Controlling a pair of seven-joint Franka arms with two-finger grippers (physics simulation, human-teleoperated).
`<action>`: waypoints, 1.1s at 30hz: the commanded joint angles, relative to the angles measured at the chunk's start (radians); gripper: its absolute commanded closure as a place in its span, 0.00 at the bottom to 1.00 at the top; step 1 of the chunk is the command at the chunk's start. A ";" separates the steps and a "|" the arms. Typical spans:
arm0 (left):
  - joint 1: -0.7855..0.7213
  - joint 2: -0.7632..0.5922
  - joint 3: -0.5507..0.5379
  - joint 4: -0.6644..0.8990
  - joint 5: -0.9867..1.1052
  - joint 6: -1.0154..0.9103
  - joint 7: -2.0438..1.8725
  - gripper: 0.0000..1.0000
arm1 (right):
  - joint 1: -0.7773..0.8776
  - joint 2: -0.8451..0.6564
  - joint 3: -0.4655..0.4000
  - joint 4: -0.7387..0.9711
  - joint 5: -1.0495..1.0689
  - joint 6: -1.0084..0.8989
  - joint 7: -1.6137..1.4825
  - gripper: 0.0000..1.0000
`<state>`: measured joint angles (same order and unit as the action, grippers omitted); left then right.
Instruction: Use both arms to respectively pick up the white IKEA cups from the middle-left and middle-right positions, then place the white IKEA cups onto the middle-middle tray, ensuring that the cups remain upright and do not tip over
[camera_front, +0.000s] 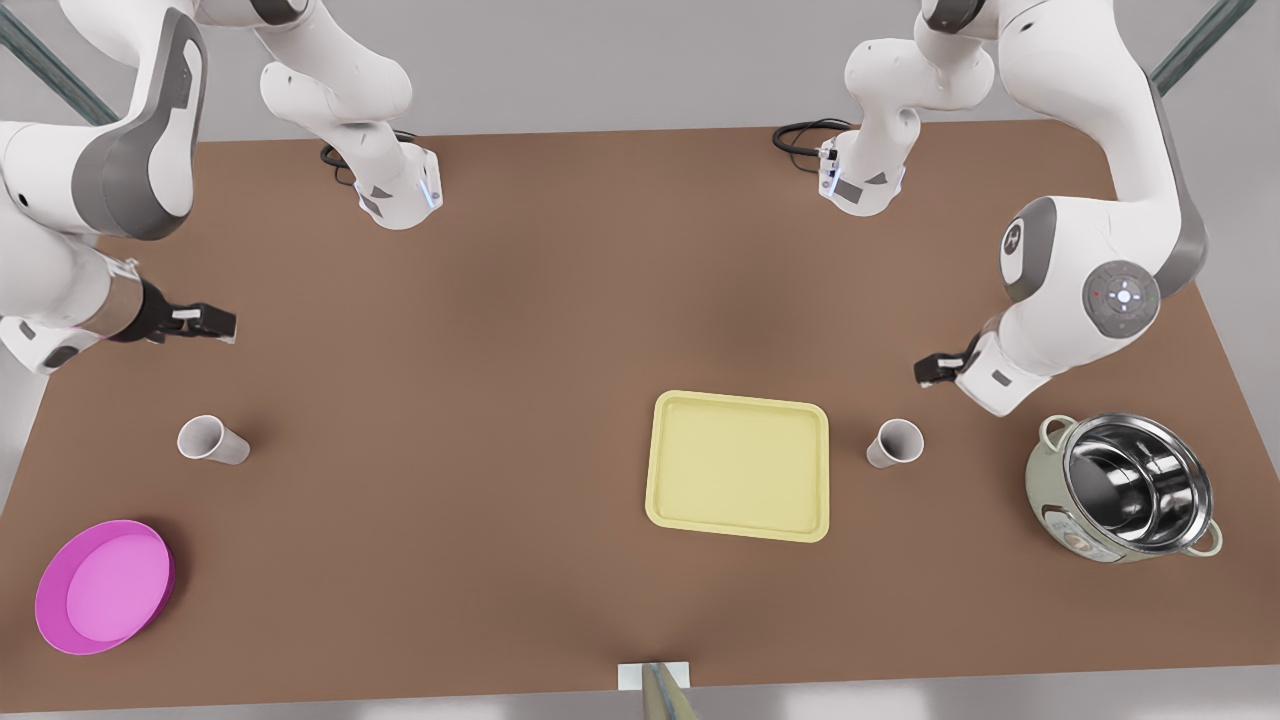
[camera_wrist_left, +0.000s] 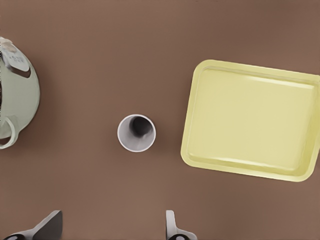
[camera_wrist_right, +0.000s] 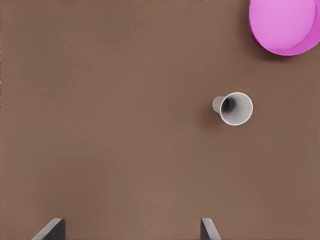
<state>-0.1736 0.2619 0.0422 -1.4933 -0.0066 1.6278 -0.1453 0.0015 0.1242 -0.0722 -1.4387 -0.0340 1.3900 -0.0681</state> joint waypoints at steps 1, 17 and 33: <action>0.000 -0.001 0.001 0.001 0.004 0.066 -0.111 0.00 | -0.001 -0.001 -0.001 0.000 0.003 0.075 -0.032 0.00; 0.045 0.192 0.068 -0.289 -0.050 0.589 0.038 0.00 | -0.339 0.425 -0.003 -0.028 -0.049 0.515 -0.361 0.00; 0.035 0.298 0.059 -0.301 -0.142 0.600 0.035 0.47 | -0.406 0.497 0.005 -0.207 0.019 0.730 -0.381 0.00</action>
<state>-0.1360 0.5593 0.1018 -1.7950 -0.1180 2.2200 -0.1203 -0.4054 0.6206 -0.0678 -1.6468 -0.0269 2.0801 -0.3554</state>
